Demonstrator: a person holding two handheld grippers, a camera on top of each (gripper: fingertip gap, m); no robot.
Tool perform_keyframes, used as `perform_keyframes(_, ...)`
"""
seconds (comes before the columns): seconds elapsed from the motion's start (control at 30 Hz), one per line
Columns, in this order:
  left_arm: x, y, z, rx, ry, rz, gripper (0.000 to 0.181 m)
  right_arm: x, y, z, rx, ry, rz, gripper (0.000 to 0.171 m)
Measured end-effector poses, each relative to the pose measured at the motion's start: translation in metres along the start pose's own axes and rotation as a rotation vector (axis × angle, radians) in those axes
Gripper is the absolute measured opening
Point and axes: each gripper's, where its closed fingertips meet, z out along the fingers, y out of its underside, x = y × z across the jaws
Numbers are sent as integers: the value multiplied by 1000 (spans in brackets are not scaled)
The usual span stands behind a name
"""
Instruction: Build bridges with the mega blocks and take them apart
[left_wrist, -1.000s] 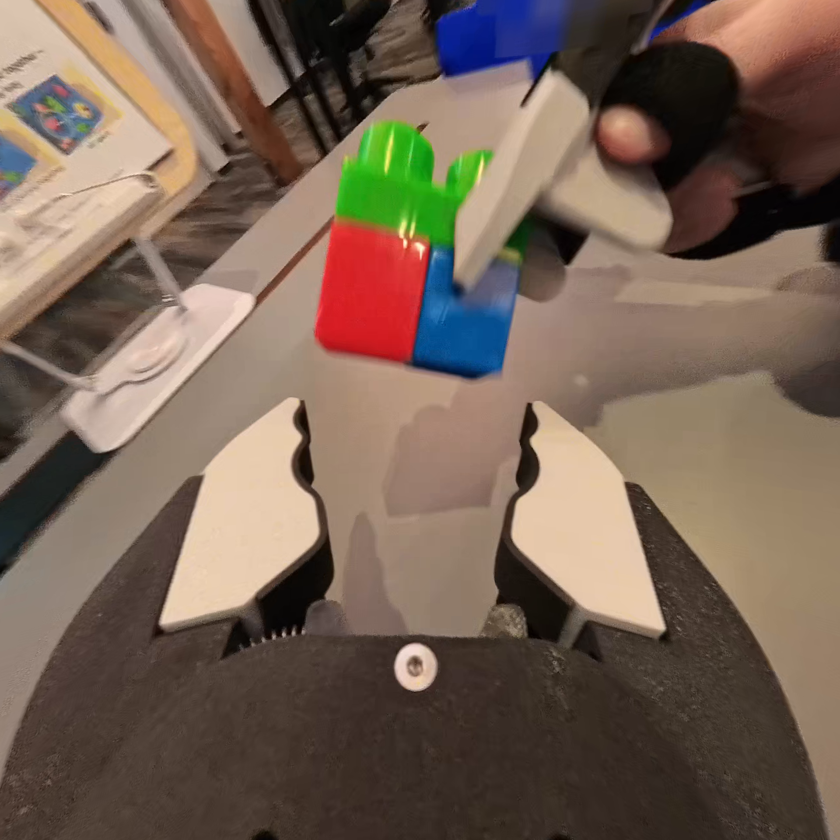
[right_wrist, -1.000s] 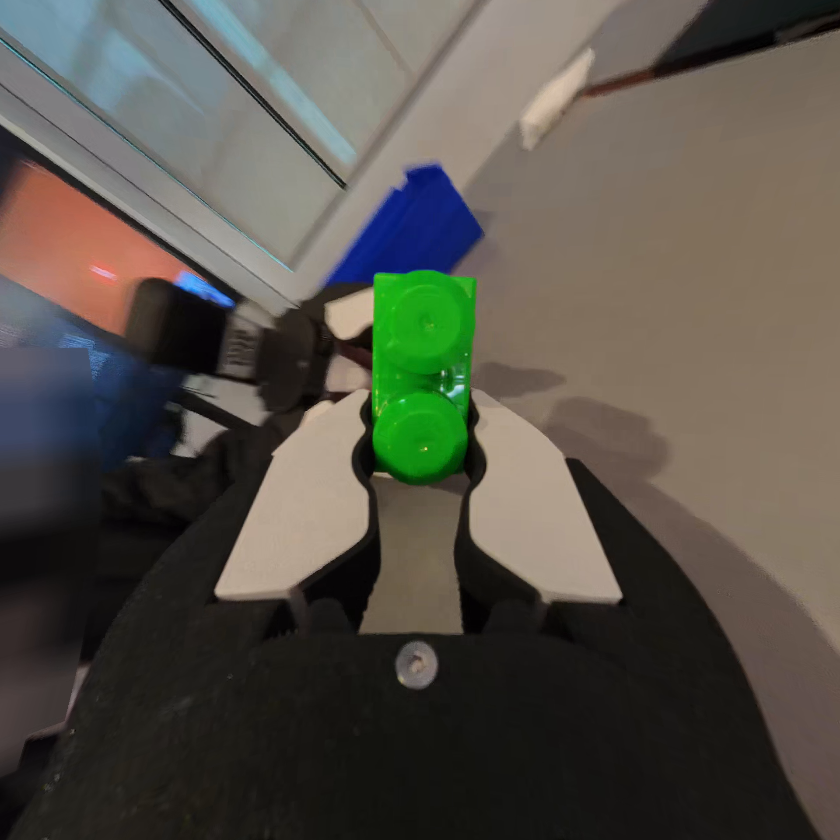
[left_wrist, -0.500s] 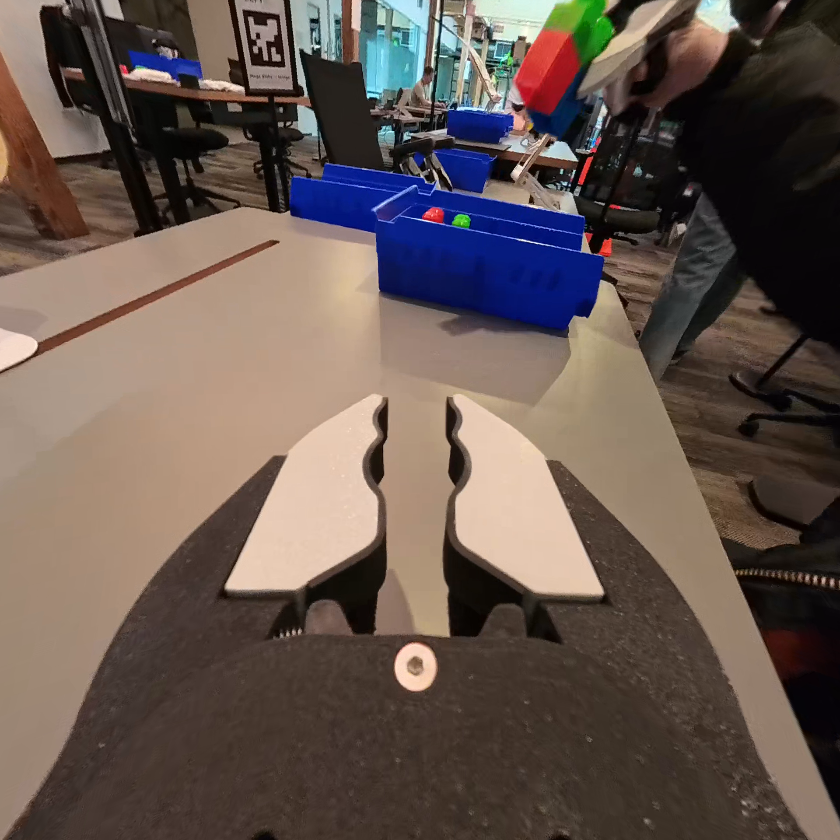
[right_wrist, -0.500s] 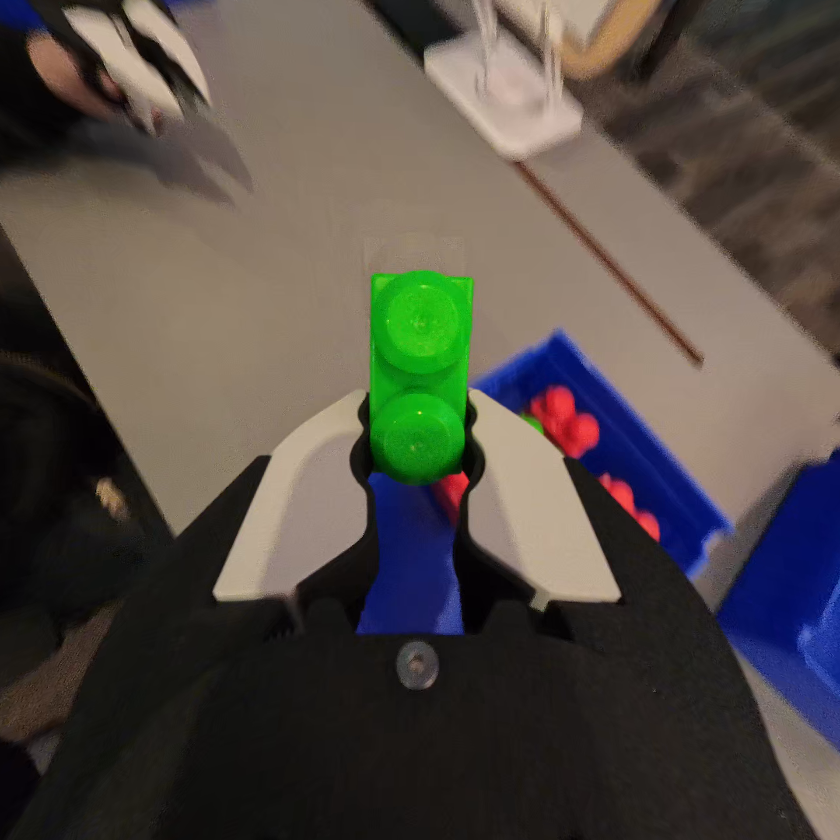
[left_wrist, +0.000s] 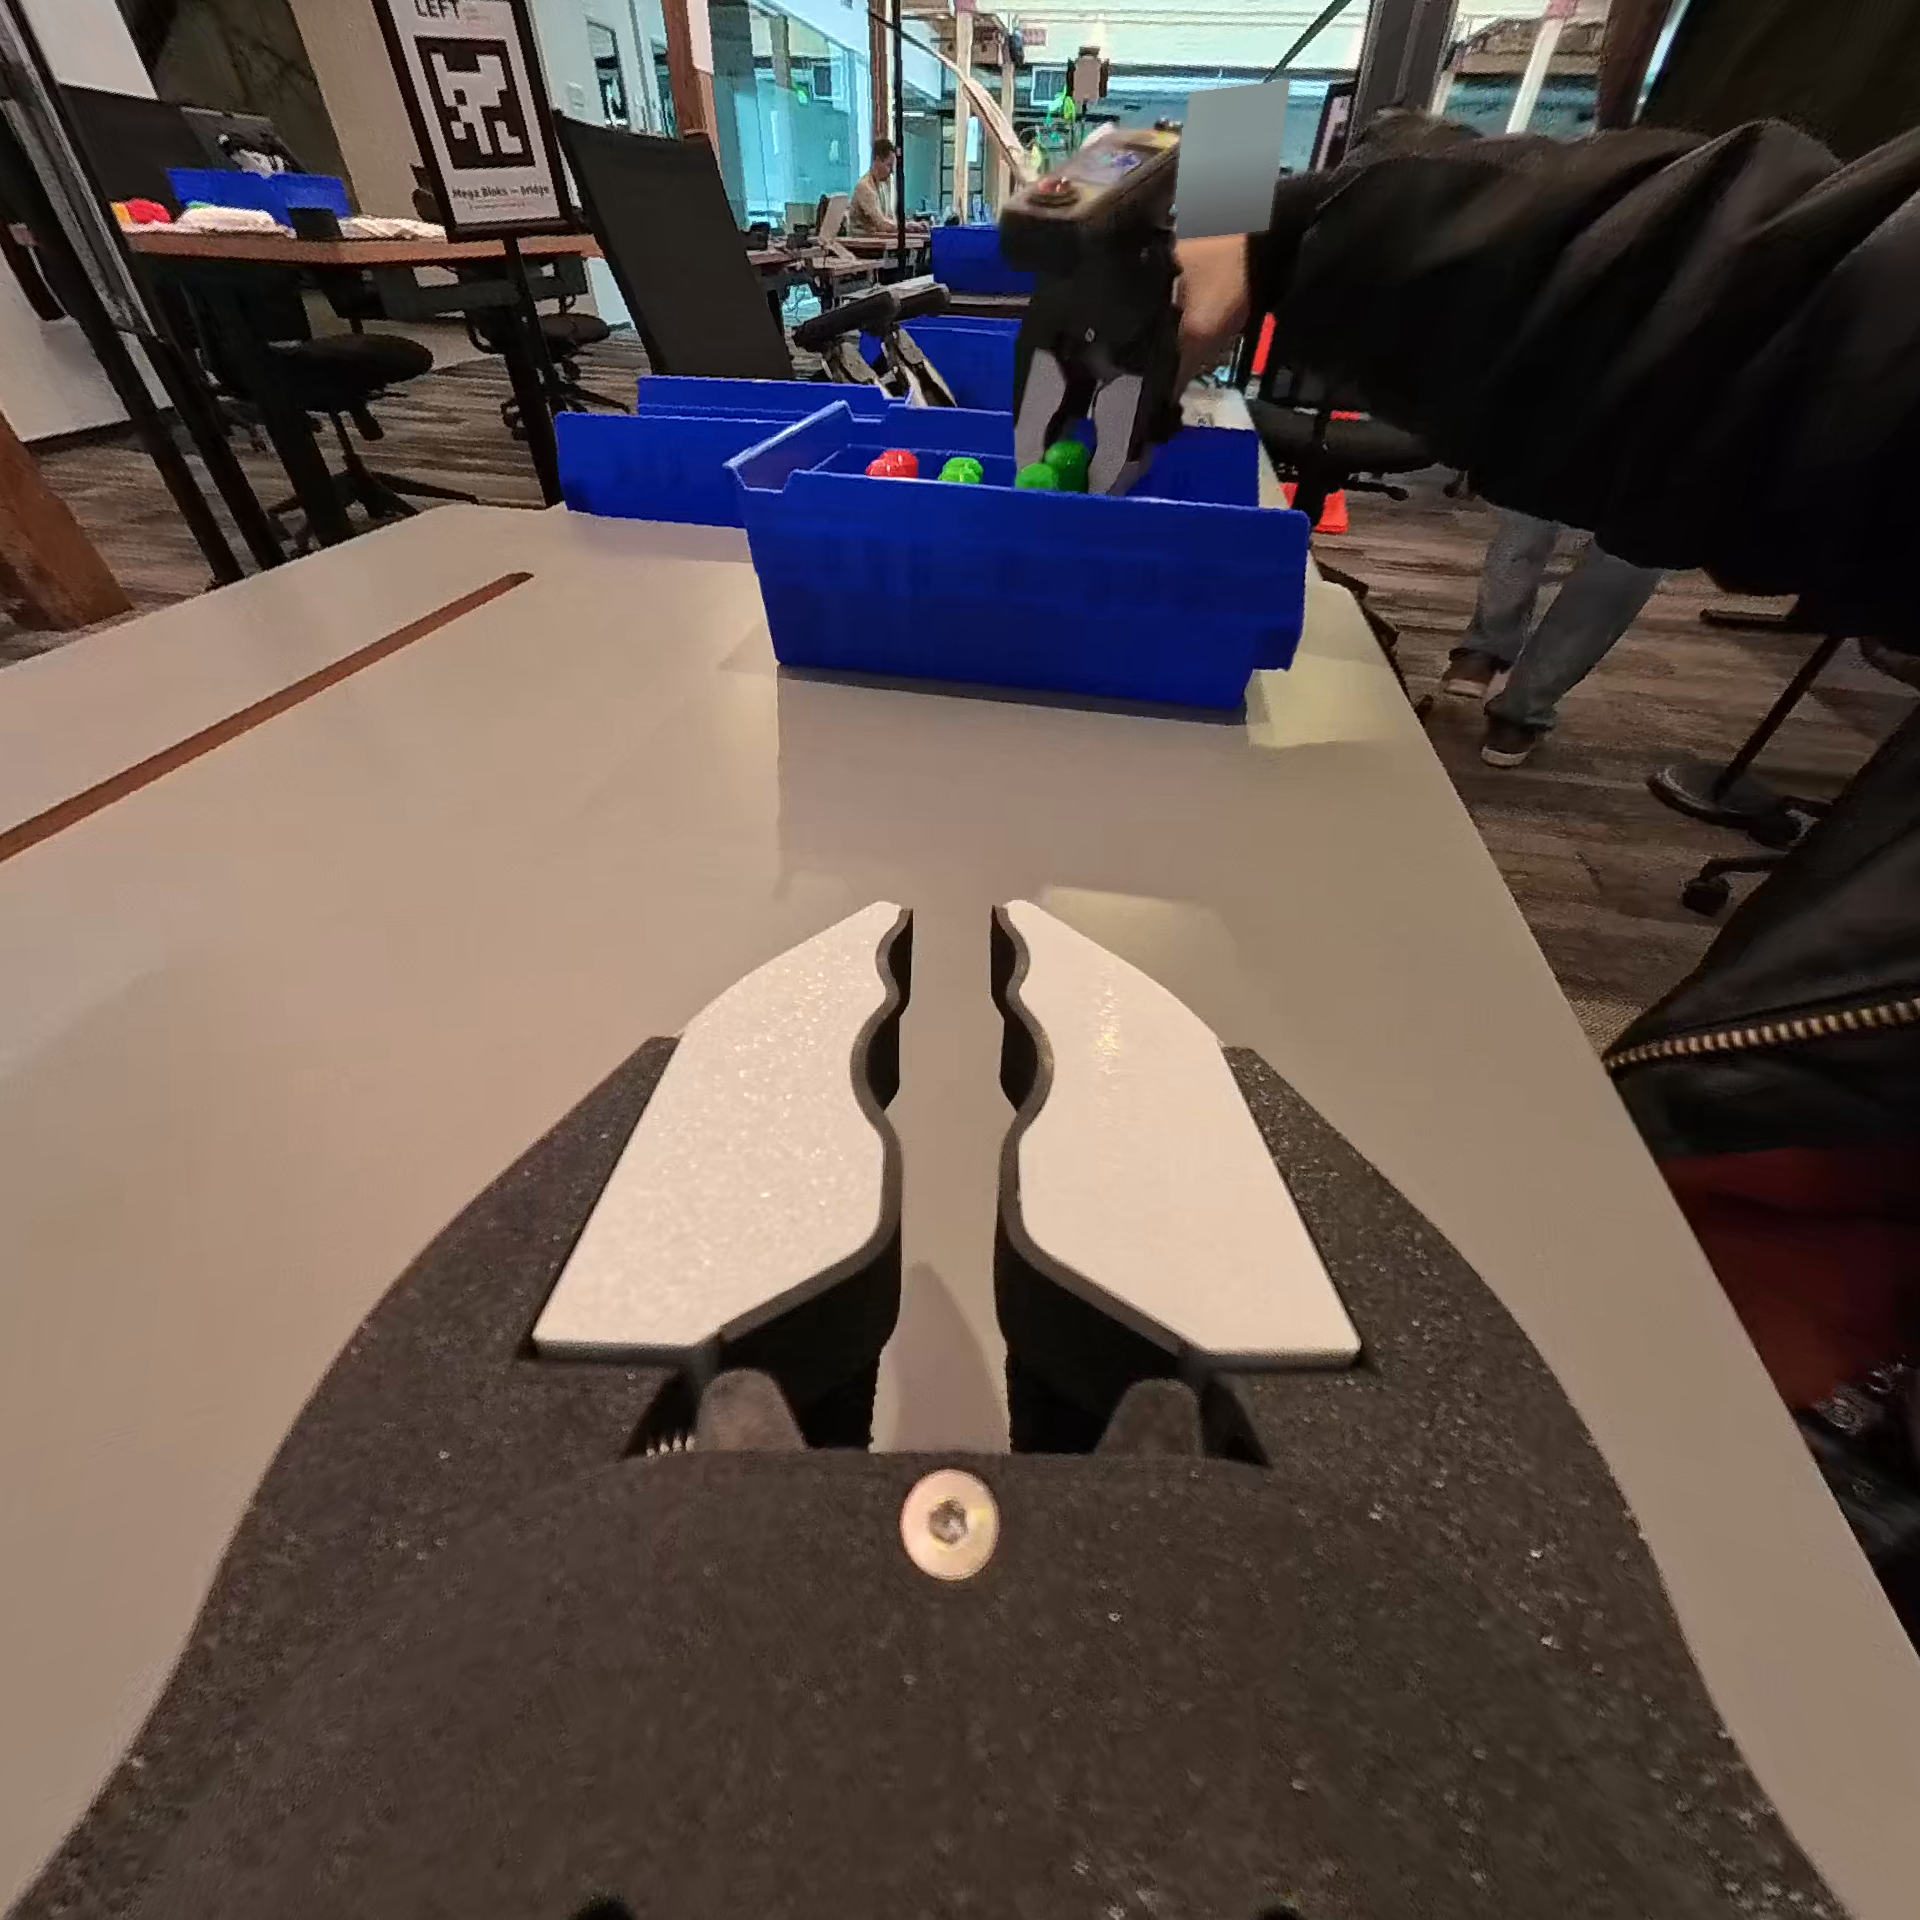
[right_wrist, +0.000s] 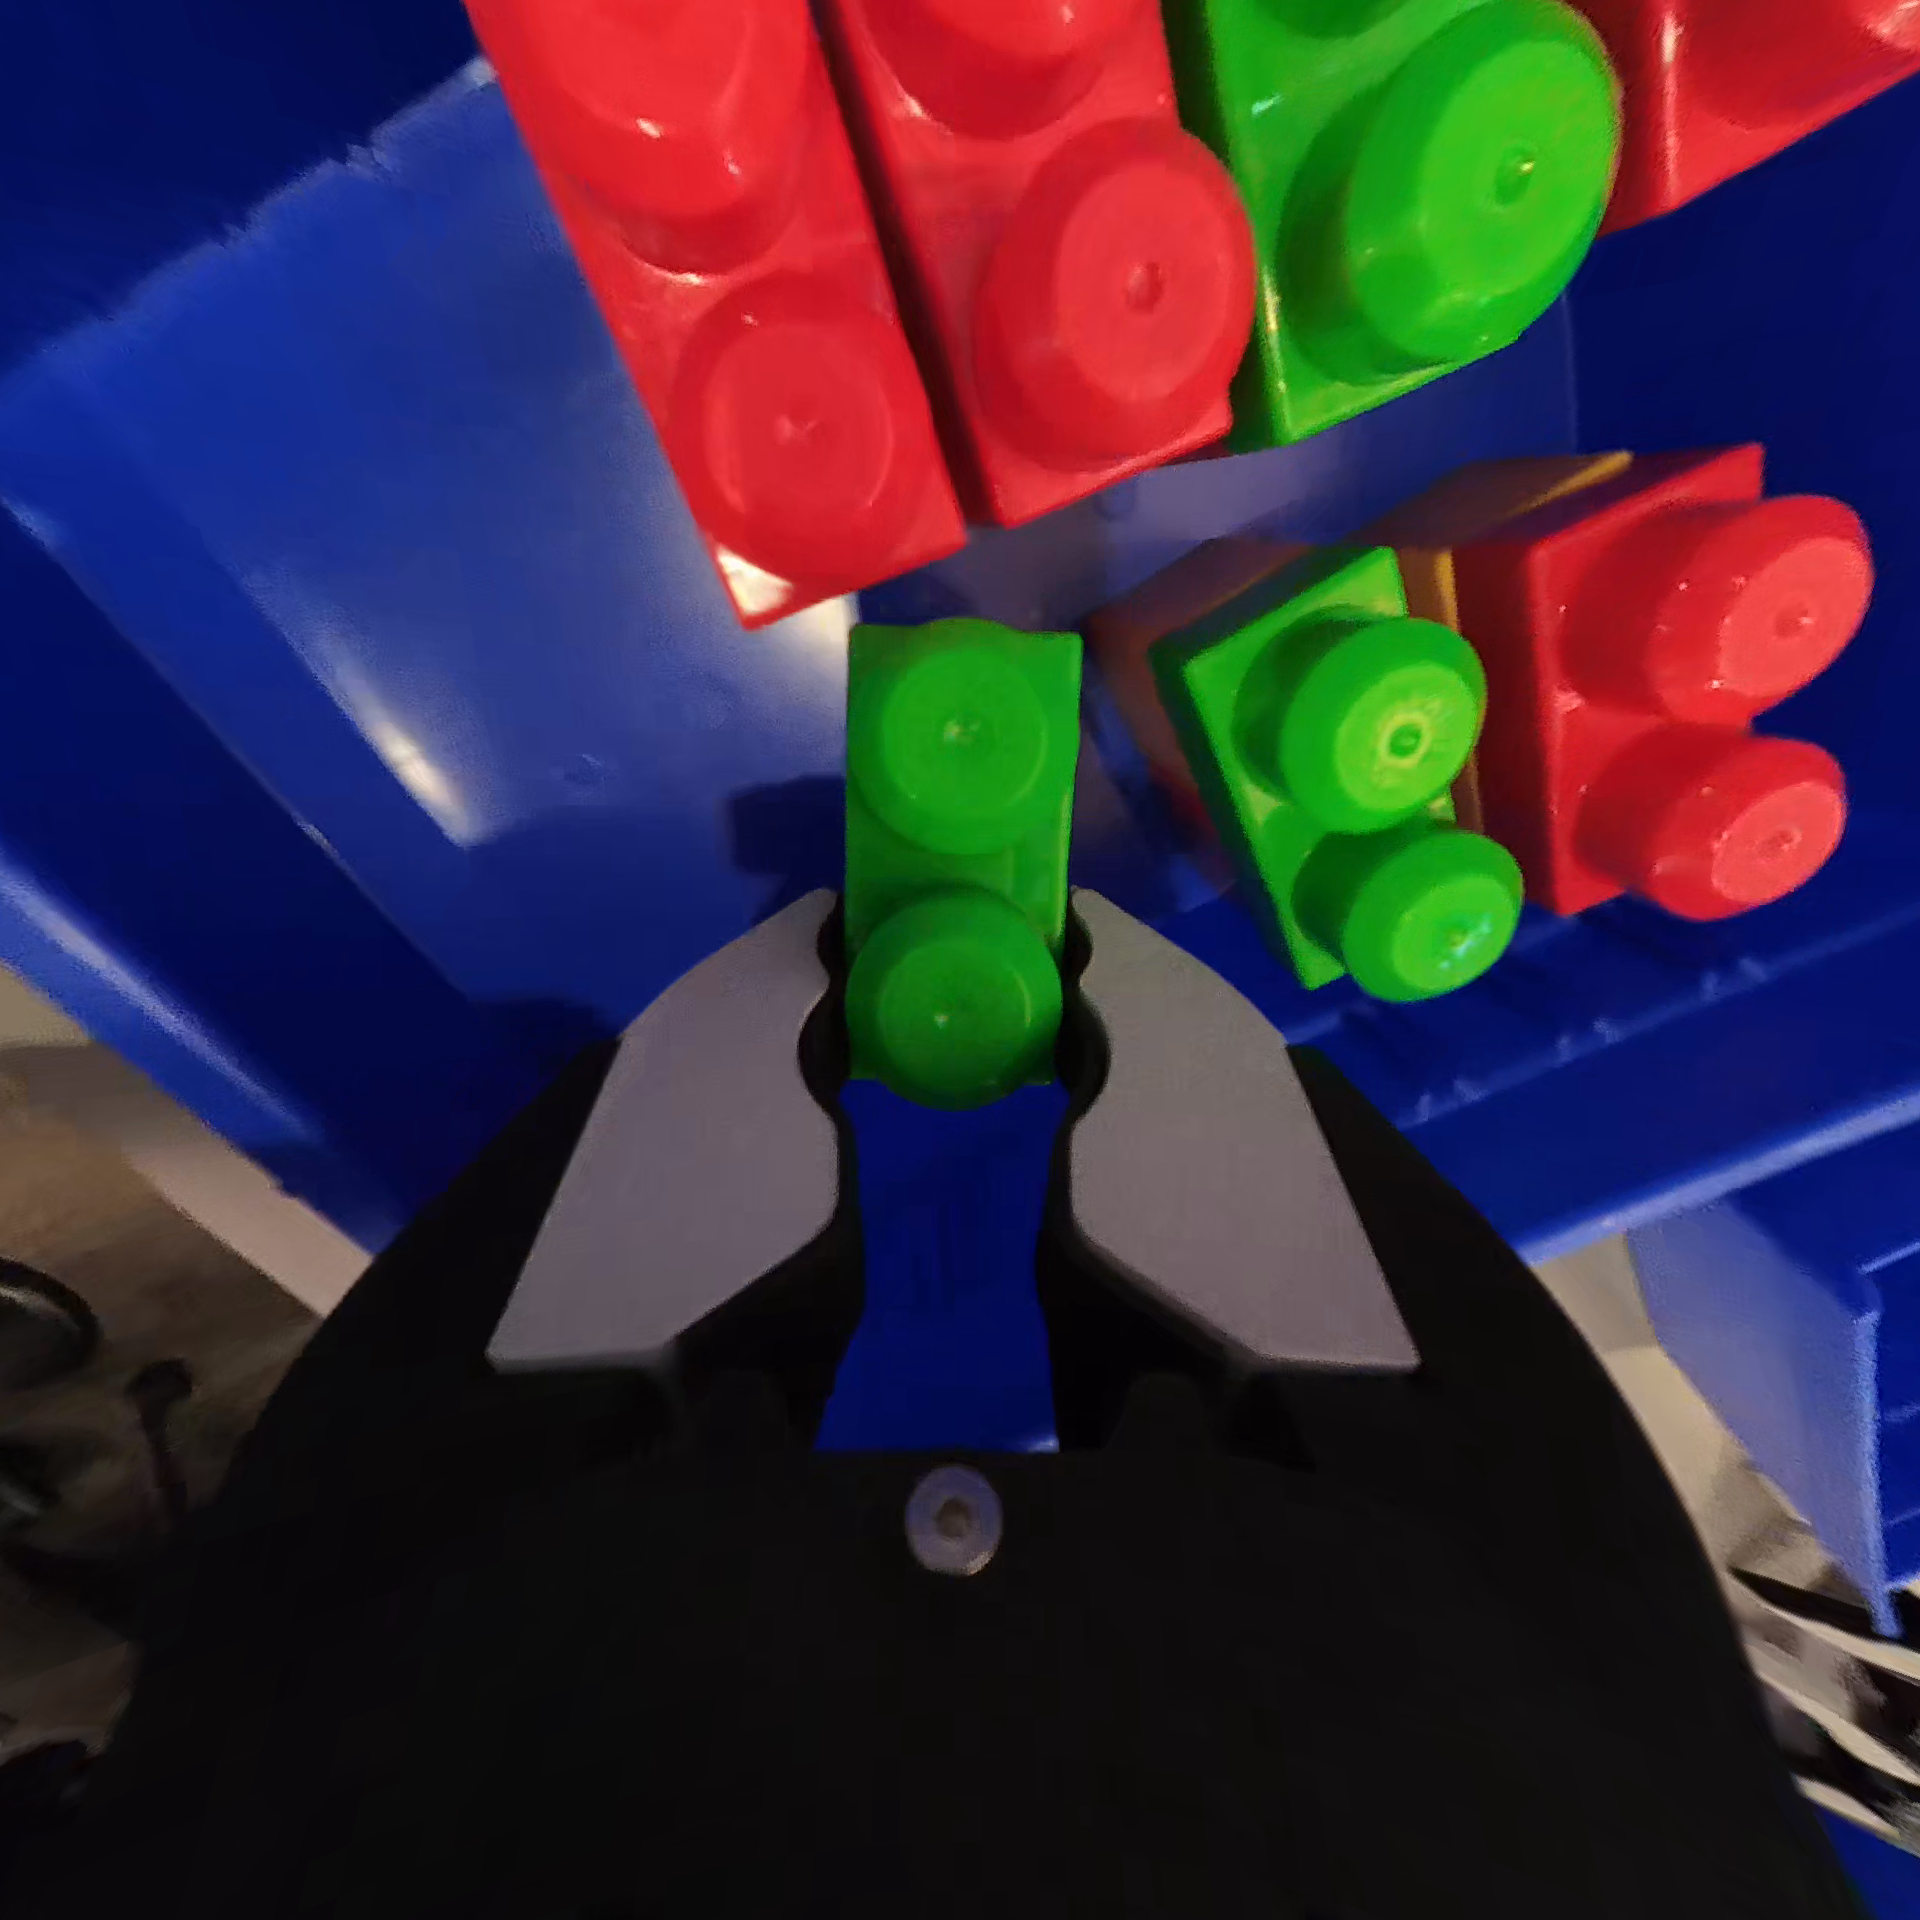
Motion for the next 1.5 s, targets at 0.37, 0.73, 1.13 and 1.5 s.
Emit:
perform_keyframes(0.37, 6, 12, 13, -49, 13, 7, 14, 18, -2, 14, -63, 59, -141, 38)
perform_keyframes(0.73, 10, 1, 6, -5, 15, 4, 15, 22, 5, -30, -41, 217, -87, 54)
perform_keyframes(1.13, 17, -29, -147, 150, -541, 53, 53, -62, -141, -189, 997, 347, 142, 53)
perform_keyframes(1.5, 25, 5, -410, -95, -1137, 134, 48, -172, -384, -147, 1295, -27, 45, 67)
